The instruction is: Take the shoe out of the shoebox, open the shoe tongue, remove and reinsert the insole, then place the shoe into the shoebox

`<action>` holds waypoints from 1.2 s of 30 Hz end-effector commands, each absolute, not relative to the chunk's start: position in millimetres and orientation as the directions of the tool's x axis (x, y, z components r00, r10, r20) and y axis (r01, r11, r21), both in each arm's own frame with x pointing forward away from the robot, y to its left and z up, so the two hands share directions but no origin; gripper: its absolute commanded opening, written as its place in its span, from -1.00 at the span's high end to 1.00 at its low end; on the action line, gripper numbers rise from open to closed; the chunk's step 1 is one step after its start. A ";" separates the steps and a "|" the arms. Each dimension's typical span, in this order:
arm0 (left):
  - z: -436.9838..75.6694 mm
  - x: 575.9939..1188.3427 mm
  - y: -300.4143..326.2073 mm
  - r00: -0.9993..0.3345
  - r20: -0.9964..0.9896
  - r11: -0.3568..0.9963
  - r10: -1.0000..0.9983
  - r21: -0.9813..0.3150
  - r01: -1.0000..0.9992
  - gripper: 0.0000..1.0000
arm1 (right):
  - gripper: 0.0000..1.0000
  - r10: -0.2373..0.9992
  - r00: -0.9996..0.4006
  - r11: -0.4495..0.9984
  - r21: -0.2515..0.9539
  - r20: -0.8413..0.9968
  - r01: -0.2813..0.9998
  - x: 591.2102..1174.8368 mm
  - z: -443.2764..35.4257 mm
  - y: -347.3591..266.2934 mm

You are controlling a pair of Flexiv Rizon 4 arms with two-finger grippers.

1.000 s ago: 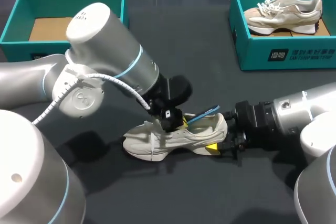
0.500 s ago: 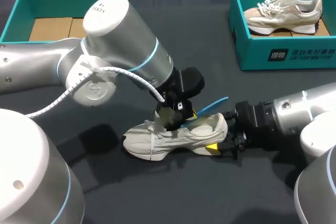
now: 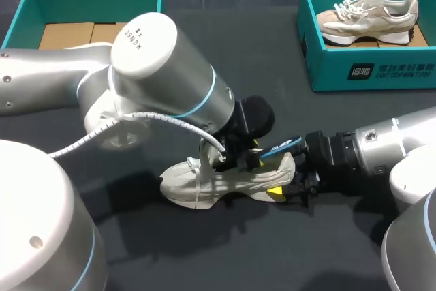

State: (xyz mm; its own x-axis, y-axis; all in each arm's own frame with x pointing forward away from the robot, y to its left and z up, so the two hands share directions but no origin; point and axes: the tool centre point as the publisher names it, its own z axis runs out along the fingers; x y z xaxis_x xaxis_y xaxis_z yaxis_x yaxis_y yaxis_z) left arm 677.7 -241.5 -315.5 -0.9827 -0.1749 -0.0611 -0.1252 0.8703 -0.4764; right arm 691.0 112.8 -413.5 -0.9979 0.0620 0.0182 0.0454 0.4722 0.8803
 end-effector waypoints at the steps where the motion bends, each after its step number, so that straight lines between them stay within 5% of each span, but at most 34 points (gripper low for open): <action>1: -314.1 673.8 -241.5 -0.974 -0.100 0.865 -0.205 -0.484 -0.132 -0.29 | 1.00 0.063 -0.998 0.475 0.879 0.017 0.045 691.2 -416.1 113.7; 9: -318.2 676.3 -247.7 -0.962 -0.150 0.857 -0.226 -0.500 -0.124 0.00 | 1.00 0.063 -0.998 0.475 0.879 0.017 0.045 691.2 -416.1 113.7; 20: -332.0 682.0 -252.8 -0.957 -0.172 0.857 -0.235 -0.501 -0.120 0.04 | 1.00 0.063 -0.998 0.475 0.879 0.017 0.045 691.2 -416.1 113.7; 22: -333.2 683.5 -253.7 -0.957 -0.169 0.856 -0.238 -0.502 -0.124 0.29 | 1.00 0.063 -0.998 0.475 0.879 0.017 0.045 691.2 -416.1 113.7; 25: -334.6 685.7 -255.0 -0.954 -0.175 0.858 -0.245 -0.497 -0.129 1.00 | 1.00 0.063 -0.998 0.475 0.879 0.017 0.045 691.2 -416.1 113.7; 36: -319.4 695.9 -260.1 -0.949 -0.203 0.848 -0.242 -0.519 -0.105 1.00 | 1.00 0.063 -0.998 0.475 0.879 0.017 0.045 691.2 -416.1 113.7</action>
